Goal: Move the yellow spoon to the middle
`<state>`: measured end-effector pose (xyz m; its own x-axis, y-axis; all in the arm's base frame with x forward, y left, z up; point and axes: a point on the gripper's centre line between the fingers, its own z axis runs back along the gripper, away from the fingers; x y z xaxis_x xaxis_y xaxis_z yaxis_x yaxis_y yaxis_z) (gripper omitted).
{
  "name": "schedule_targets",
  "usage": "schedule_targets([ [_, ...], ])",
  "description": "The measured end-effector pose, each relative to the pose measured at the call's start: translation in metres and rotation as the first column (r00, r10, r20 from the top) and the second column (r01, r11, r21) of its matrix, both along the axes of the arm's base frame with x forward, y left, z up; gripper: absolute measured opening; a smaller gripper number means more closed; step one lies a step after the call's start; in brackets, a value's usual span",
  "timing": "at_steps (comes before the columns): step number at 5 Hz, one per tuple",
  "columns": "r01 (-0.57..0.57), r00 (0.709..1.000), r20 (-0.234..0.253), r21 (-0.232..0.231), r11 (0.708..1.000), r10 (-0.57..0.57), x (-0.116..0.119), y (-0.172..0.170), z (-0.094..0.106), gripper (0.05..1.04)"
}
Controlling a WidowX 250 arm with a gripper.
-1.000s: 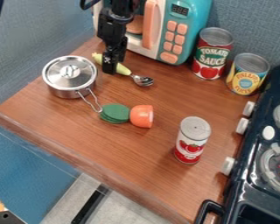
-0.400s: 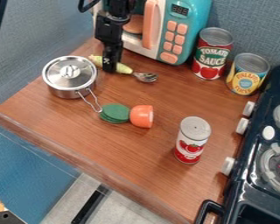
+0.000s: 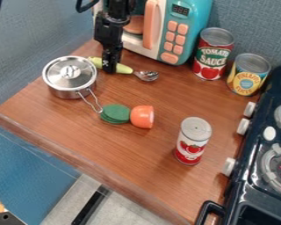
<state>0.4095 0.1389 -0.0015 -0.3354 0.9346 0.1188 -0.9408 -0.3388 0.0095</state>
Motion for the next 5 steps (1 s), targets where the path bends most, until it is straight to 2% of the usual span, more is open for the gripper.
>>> schedule_targets([
  [1,0.029,0.999,0.029,0.018,0.999,-0.029,-0.002,-0.009,0.021,0.406],
  [2,0.055,0.996,0.074,0.051,0.997,-0.058,-0.006,-0.019,0.051,0.406],
  [3,0.080,0.990,0.105,0.116,0.990,-0.092,-0.021,-0.029,0.078,0.406],
  [4,0.083,0.989,0.101,0.230,0.970,-0.109,-0.046,-0.043,0.100,0.406],
  [5,0.044,0.995,0.072,0.306,0.951,-0.069,-0.071,-0.043,0.110,0.406],
])
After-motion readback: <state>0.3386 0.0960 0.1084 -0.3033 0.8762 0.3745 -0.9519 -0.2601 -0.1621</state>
